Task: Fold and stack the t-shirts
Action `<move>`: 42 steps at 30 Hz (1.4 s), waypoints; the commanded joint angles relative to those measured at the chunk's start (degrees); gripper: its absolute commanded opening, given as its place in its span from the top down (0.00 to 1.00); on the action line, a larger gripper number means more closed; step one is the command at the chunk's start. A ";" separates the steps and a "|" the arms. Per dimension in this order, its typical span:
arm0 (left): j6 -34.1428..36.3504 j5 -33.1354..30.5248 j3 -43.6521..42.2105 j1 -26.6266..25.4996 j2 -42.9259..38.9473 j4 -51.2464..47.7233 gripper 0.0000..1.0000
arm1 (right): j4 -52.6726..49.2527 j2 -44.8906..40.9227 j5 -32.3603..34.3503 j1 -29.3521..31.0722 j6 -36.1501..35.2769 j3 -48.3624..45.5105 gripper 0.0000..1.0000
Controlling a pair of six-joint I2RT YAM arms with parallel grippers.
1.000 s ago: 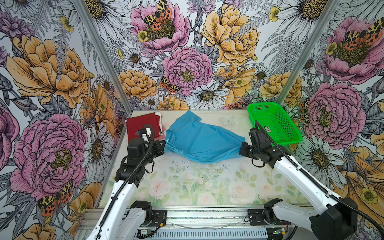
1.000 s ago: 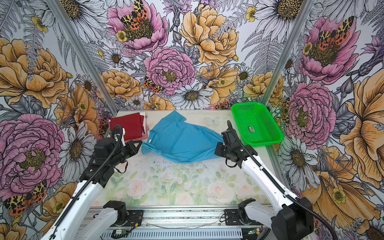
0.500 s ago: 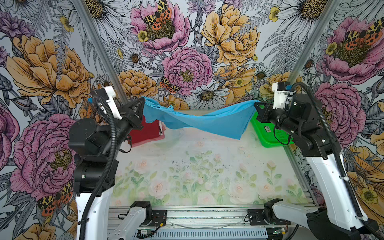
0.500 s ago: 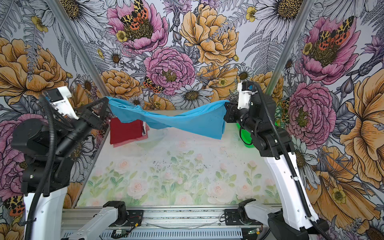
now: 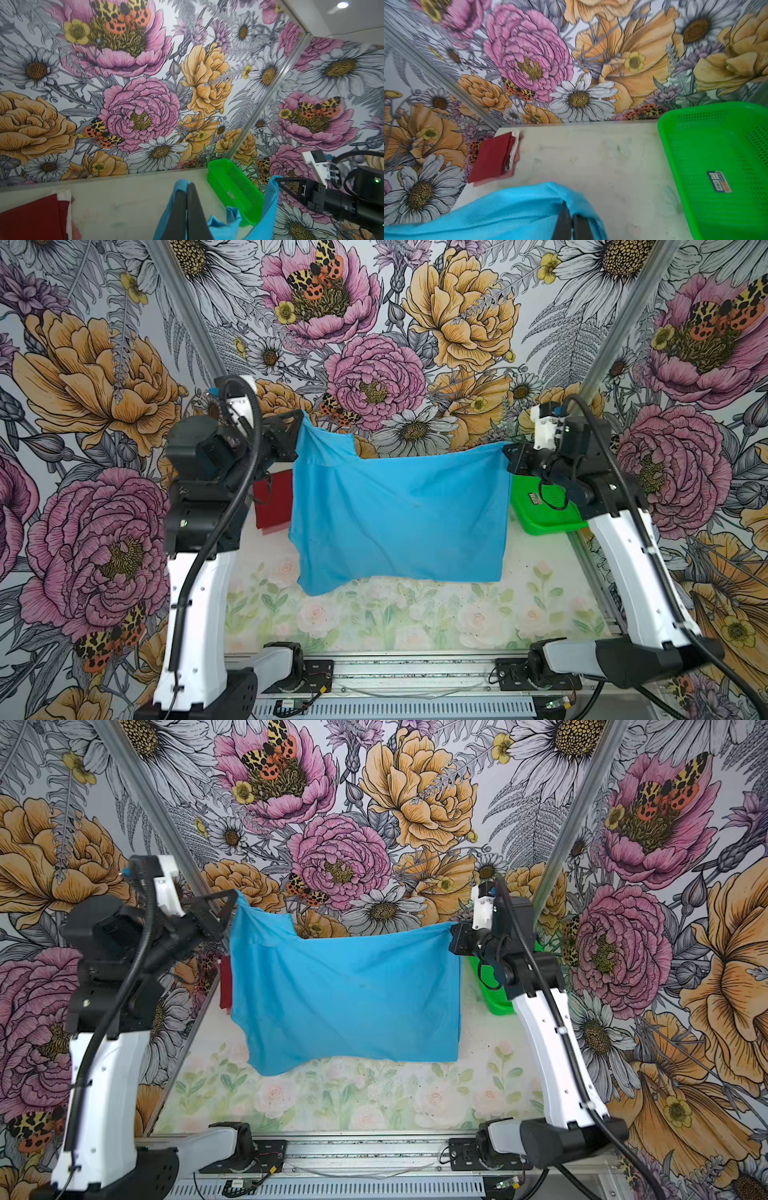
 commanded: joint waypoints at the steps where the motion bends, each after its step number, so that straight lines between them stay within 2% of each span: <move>1: -0.18 2.16 7.43 0.97 10.23 -1.01 1.00 | -0.25 8.35 -8.40 -3.23 1.84 7.75 1.00; 4: -3.55 6.33 16.00 1.69 18.22 -1.01 1.00 | -0.24 12.95 -11.30 -4.22 2.92 15.15 1.00; 7: -3.23 5.77 22.62 0.32 21.38 -1.01 1.00 | -0.25 14.27 -11.82 -4.56 2.90 20.81 1.00; 12: -4.36 5.60 29.67 0.26 22.64 -0.43 1.00 | -0.26 14.48 -13.64 -5.93 3.54 26.63 1.00; 15: -4.27 5.77 27.32 0.20 18.83 -0.26 1.00 | -0.24 12.55 -14.47 -6.57 3.37 25.70 1.00; 17: -3.76 4.98 20.44 -0.13 13.41 1.86 1.00 | -0.21 10.33 -14.25 -6.76 2.94 22.93 1.00; 20: -4.02 3.49 4.83 -0.39 2.66 7.06 1.00 | 0.99 4.54 -14.22 -6.68 2.80 14.66 1.00; 22: -4.80 2.88 -7.05 -0.70 -5.03 9.67 1.00 | 4.72 -1.46 -13.99 -6.59 3.52 4.00 1.00; 25: -6.03 -1.72 -27.08 -3.04 -18.36 11.68 1.00 | 10.33 -11.99 -12.90 -6.58 5.36 -15.06 1.00; 28: -7.34 -7.96 -44.32 -5.68 -30.39 10.09 1.00 | 17.12 -20.61 -15.63 -6.43 10.50 -34.58 1.00; 30: -9.89 -10.56 -53.51 -6.52 -37.17 7.00 1.00 | 19.76 -24.37 -15.11 -5.70 13.36 -45.58 1.00; 36: -19.77 -14.91 -72.36 -11.53 -52.87 4.44 1.00 | 19.96 -33.55 -9.85 -2.82 18.89 -64.95 1.00; 42: -23.57 -20.06 -80.01 -18.48 -56.27 3.95 1.00 | 19.89 -39.19 -3.87 1.87 24.65 -74.69 1.00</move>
